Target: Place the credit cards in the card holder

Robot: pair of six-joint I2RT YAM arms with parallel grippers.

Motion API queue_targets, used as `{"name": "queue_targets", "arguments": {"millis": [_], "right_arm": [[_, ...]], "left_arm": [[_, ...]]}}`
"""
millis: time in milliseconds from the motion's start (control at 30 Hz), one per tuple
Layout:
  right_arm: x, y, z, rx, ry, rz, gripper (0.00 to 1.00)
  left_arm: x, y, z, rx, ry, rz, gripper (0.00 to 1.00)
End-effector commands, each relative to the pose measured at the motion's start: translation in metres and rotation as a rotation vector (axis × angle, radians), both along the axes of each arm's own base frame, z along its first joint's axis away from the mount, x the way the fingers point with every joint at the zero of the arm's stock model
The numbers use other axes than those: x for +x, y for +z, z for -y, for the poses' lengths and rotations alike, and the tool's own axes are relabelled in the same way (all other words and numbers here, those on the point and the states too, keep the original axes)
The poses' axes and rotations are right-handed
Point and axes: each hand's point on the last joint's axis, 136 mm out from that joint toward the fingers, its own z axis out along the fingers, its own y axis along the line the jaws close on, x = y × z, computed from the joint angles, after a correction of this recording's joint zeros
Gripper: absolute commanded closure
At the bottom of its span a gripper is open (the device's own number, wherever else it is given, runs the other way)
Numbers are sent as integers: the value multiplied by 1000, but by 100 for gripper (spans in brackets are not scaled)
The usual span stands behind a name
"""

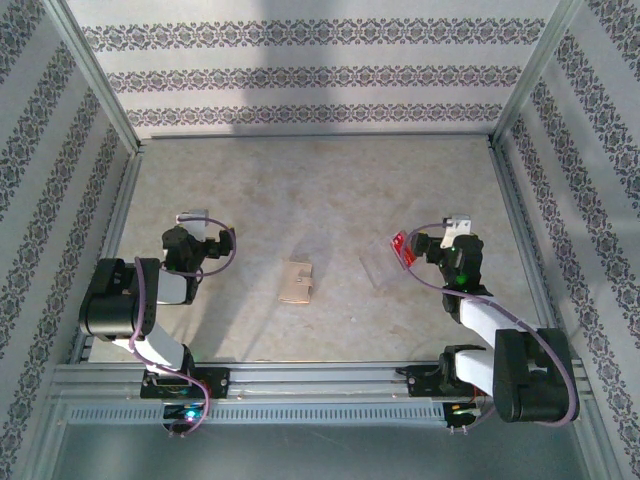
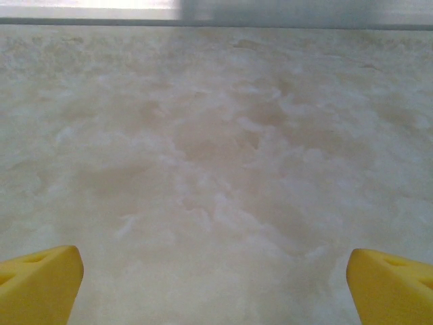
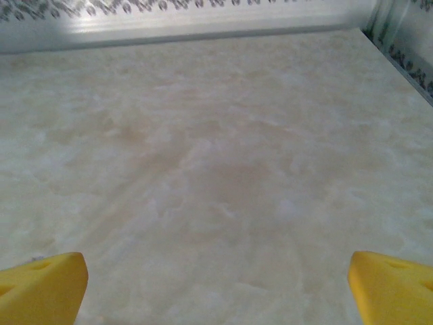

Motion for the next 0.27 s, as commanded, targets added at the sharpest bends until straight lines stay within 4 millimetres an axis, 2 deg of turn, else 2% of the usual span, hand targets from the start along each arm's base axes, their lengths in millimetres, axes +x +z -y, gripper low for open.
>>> {"name": "queue_targets", "arguments": {"millis": [0, 233], "right_arm": [[3, 14, -4, 7, 35, 70, 2], [-1, 15, -6, 18, 47, 79, 2]], "left_arm": [[5, 15, -2, -4, 11, 56, 1], [0, 17, -9, -3, 53, 83, 1]]}}
